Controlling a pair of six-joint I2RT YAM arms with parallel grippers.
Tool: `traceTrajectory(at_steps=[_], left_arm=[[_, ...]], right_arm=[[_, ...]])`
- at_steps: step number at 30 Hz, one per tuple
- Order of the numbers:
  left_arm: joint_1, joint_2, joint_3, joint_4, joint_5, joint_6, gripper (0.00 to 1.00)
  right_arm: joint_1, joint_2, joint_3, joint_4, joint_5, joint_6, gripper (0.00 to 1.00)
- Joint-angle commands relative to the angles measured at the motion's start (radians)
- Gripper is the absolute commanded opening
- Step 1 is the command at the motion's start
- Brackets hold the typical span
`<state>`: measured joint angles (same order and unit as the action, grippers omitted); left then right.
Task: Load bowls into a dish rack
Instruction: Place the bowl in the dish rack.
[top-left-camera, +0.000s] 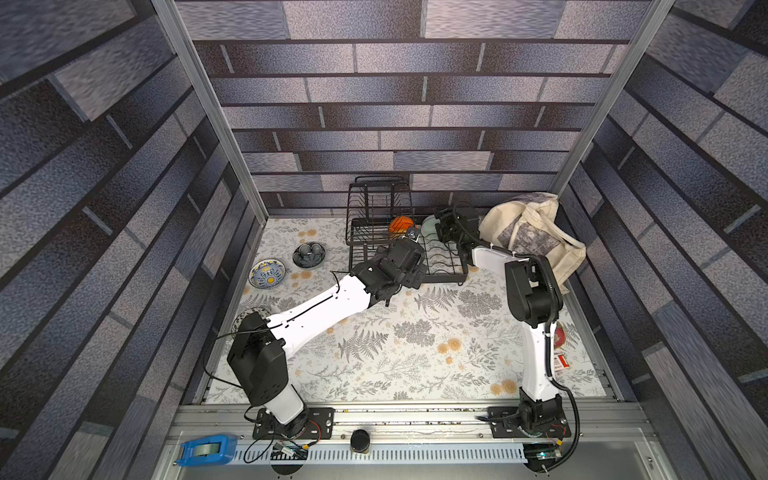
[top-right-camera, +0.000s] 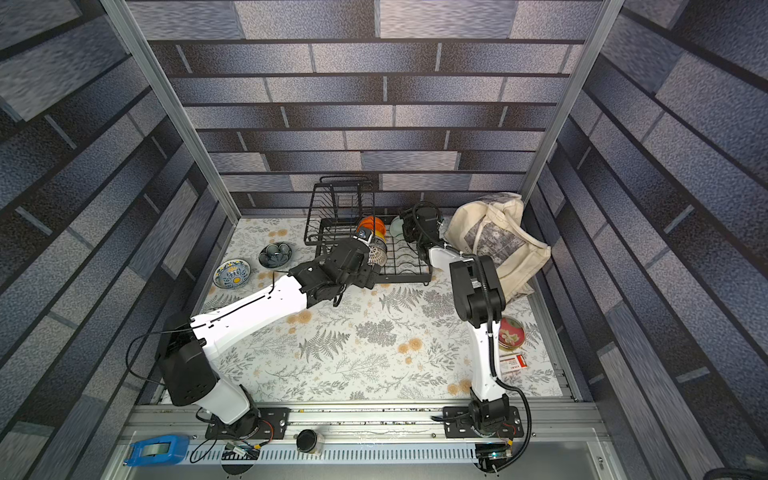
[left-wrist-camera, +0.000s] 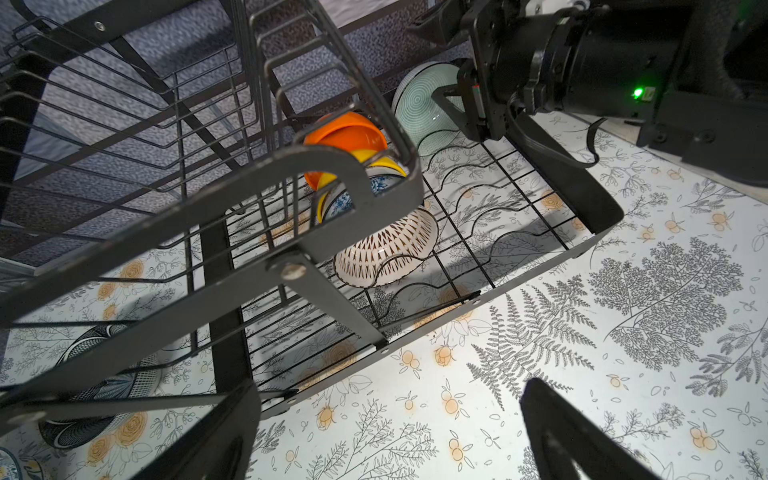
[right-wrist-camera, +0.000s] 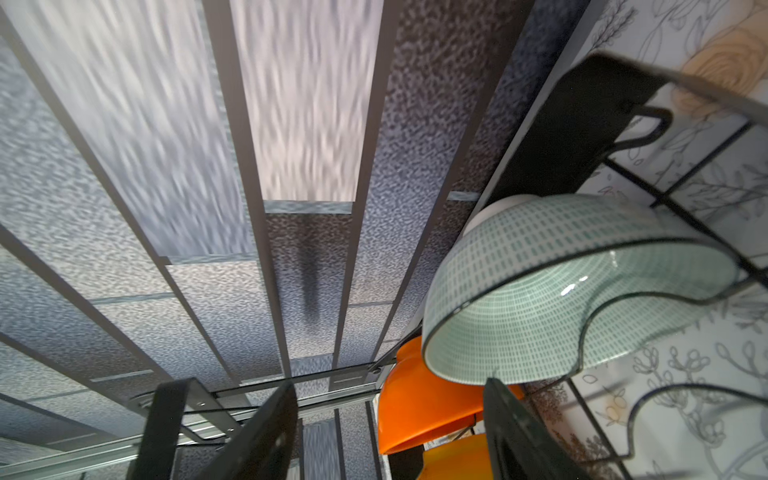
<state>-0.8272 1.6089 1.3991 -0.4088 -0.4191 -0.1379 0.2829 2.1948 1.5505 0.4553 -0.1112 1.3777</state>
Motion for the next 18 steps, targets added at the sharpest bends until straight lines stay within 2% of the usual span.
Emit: traceTrajectory(at_steps=[1,4,6,9,10,11,18], left_arm=[[-0.005,-0.045,-0.016,0.005,-0.012,0.018,1.00],[-0.006,-0.046,-0.017,0.006,-0.010,0.018,1.00],[-0.006,-0.047,-0.019,0.006,-0.012,0.020,1.00],[-0.006,-0.051,-0.020,0.008,-0.017,0.021,1.00],[-0.006,-0.050,-0.021,0.009,-0.019,0.023,1.00],[-0.008,-0.051,-0.022,0.011,-0.021,0.026,1.00],[-0.043,-0.091,-0.074,0.082,-0.115,0.084,1.00]], right_arm=[[-0.011,-0.097,-0.049,-0.050,-0.013,-0.054,0.76],[-0.017,-0.159,-0.096,-0.077,-0.014,-0.110,0.79],[-0.019,-0.228,-0.120,-0.109,-0.013,-0.165,0.85],[-0.021,-0.304,-0.148,-0.176,0.003,-0.286,0.89],[-0.020,-0.332,-0.157,-0.208,0.013,-0.332,0.96],[-0.021,-0.358,-0.163,-0.239,0.021,-0.381,0.98],[-0.021,-0.527,-0.276,-0.324,0.063,-0.604,1.00]])
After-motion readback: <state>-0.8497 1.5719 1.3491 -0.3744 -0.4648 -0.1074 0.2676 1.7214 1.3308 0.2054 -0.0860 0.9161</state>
